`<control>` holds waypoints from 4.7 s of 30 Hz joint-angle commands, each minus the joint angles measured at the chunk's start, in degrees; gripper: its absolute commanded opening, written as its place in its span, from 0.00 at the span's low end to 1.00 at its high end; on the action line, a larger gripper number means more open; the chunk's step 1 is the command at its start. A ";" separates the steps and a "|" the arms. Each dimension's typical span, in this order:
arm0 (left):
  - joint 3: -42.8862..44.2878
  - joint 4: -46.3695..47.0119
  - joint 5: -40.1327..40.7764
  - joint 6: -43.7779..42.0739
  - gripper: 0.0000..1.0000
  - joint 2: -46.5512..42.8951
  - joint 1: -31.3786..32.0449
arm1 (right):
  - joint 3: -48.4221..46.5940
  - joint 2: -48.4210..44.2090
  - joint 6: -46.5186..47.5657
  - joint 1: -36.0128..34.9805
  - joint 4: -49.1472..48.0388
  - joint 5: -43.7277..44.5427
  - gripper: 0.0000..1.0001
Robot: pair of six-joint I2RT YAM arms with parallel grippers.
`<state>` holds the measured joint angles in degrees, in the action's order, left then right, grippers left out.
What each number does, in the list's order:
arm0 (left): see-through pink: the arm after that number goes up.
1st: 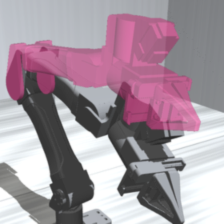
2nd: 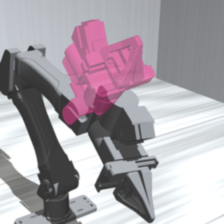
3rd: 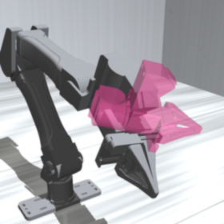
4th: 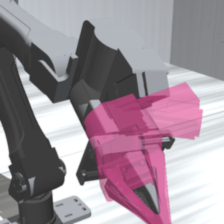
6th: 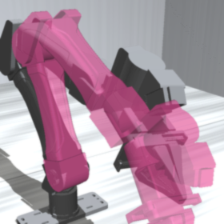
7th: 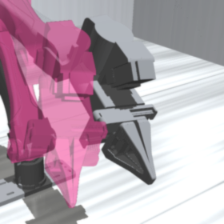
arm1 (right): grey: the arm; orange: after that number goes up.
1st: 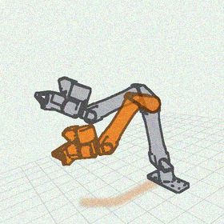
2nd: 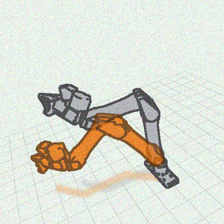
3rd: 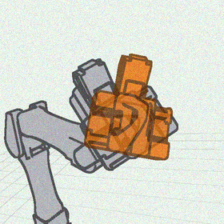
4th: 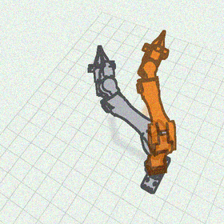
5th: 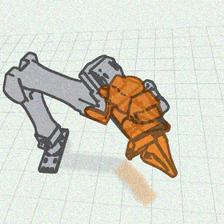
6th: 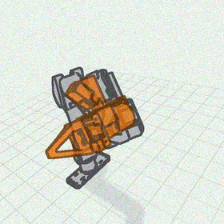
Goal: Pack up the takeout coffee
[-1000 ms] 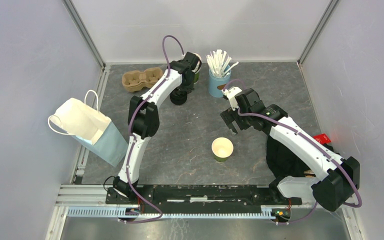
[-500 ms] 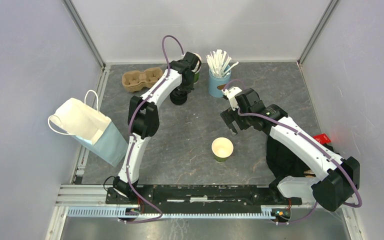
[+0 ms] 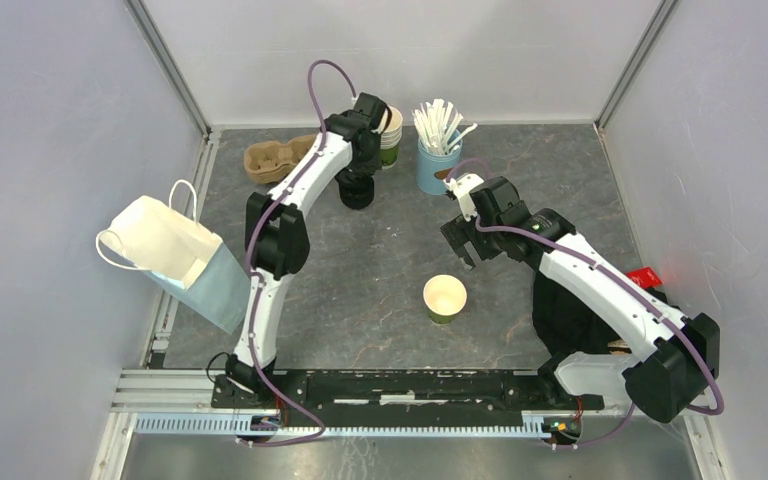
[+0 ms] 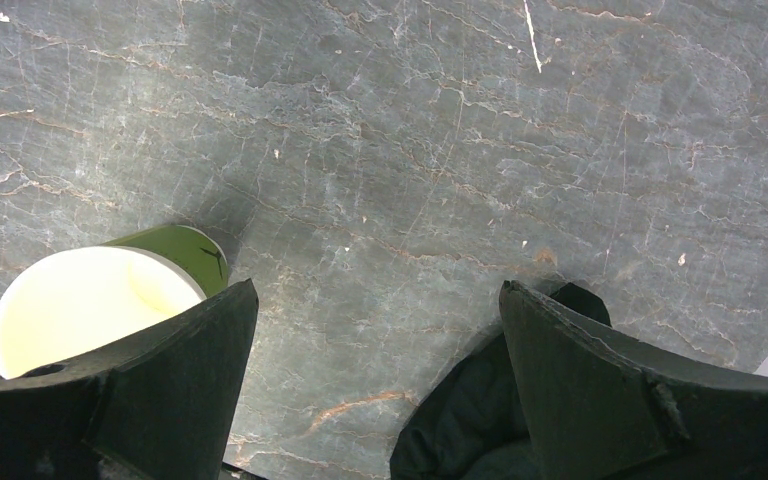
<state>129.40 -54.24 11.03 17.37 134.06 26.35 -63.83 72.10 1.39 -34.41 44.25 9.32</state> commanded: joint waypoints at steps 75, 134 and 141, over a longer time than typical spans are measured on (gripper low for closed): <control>-65.18 129.03 -56.46 89.57 0.10 -42.51 -0.80 | -6.79 -1.50 -54.86 10.88 -51.58 -45.01 0.91; -67.77 42.81 -43.90 34.62 0.87 -55.22 -3.72 | -19.83 8.92 -7.28 -21.63 25.09 3.74 0.59; -70.21 43.14 -42.45 34.96 0.87 -55.86 -2.32 | -14.20 8.97 -6.51 -21.97 18.57 2.73 0.61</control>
<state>60.10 -12.10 -32.58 53.08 80.79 23.68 -79.48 82.19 -6.07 -56.38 65.17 9.28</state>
